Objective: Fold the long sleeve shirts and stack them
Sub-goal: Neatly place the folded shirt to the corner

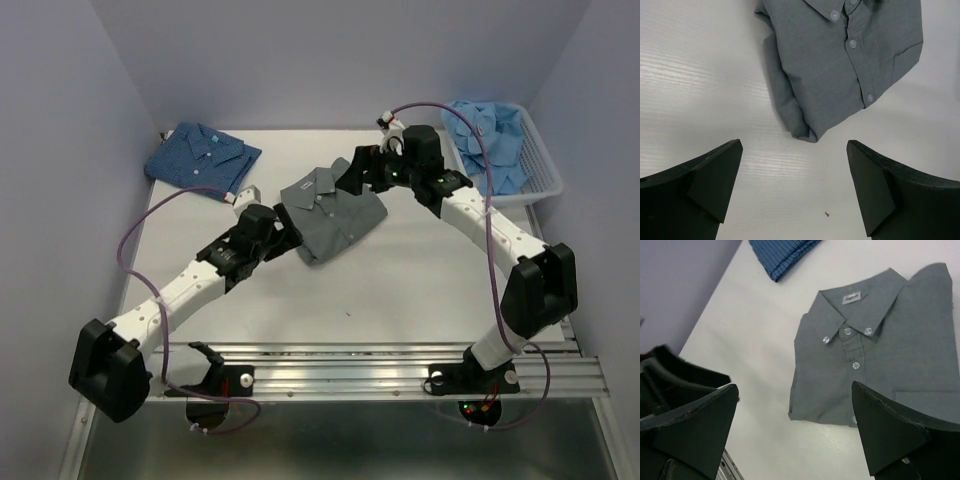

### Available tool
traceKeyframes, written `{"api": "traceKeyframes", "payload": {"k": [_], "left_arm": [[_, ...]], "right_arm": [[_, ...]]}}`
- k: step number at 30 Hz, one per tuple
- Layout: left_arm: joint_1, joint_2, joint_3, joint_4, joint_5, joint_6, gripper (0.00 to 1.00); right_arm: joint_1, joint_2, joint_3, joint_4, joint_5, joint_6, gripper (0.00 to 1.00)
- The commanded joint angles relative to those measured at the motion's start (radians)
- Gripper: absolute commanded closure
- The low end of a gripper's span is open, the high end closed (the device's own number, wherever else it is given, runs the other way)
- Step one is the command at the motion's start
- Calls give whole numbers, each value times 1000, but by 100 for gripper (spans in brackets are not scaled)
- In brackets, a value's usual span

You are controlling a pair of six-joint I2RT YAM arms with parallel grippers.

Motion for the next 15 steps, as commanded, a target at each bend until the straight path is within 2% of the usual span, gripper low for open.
{"api": "traceKeyframes", "payload": {"k": [1, 6, 13, 15], "left_arm": [[17, 128, 61, 42, 19, -35, 1], [22, 246, 149, 74, 73, -17, 1], [37, 345, 135, 107, 132, -89, 1], [43, 366, 112, 146, 143, -101, 1]], "right_arm": [[18, -74, 31, 105, -211, -39, 0], [18, -43, 49, 88, -29, -76, 0], [-13, 151, 193, 56, -13, -72, 0], [-25, 220, 222, 53, 34, -63, 0]]}}
